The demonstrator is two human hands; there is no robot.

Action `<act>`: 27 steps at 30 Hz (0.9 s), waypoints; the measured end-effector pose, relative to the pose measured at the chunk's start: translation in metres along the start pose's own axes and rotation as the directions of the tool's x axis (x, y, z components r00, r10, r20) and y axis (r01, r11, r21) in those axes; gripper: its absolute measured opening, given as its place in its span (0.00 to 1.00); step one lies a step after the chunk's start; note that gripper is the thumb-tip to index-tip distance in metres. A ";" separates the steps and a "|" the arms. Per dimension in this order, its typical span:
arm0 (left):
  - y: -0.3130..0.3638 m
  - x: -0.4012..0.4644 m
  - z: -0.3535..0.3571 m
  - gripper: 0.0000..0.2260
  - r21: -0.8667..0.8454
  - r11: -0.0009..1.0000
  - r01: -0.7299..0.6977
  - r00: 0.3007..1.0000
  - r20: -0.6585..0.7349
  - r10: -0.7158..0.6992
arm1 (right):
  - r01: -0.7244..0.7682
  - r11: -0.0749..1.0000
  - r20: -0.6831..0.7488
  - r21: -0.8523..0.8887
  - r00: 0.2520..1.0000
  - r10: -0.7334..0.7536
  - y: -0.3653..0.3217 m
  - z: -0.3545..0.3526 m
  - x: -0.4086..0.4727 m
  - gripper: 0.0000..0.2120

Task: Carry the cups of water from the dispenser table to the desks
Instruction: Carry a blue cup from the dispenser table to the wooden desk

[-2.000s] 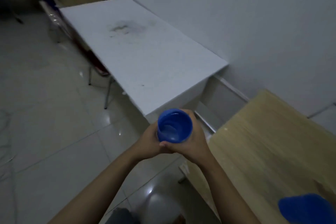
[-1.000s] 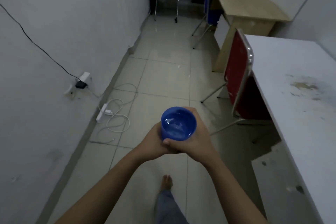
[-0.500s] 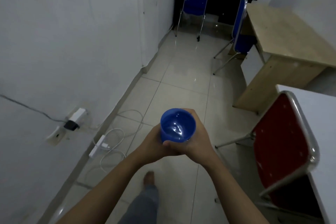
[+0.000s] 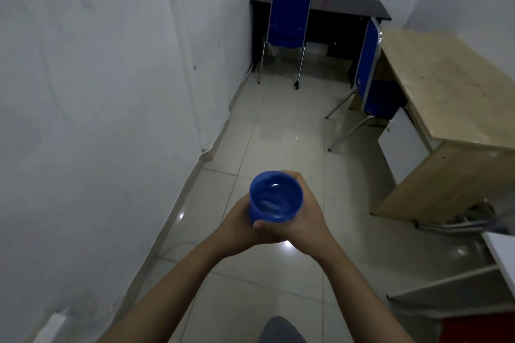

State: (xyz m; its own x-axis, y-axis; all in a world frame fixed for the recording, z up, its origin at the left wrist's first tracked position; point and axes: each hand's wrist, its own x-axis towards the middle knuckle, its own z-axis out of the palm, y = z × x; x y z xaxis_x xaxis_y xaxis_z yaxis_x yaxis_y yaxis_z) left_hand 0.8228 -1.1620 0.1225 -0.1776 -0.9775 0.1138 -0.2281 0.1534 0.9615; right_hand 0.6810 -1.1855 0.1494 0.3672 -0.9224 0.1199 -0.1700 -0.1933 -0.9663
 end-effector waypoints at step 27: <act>-0.124 0.667 -0.080 0.23 -0.045 0.999 0.005 0.978 0.207 0.004 | 0.034 0.999 -0.200 0.020 0.979 -0.029 0.161 -0.232 0.595 0.35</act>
State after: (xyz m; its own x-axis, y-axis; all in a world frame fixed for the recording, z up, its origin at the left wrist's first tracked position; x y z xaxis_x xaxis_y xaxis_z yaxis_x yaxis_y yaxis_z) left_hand 0.8090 -1.8450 0.0989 -0.3733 -0.9256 0.0633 -0.1859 0.1415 0.9723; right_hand 0.6594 -1.8429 0.1177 0.1818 -0.9646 0.1912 -0.1389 -0.2176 -0.9661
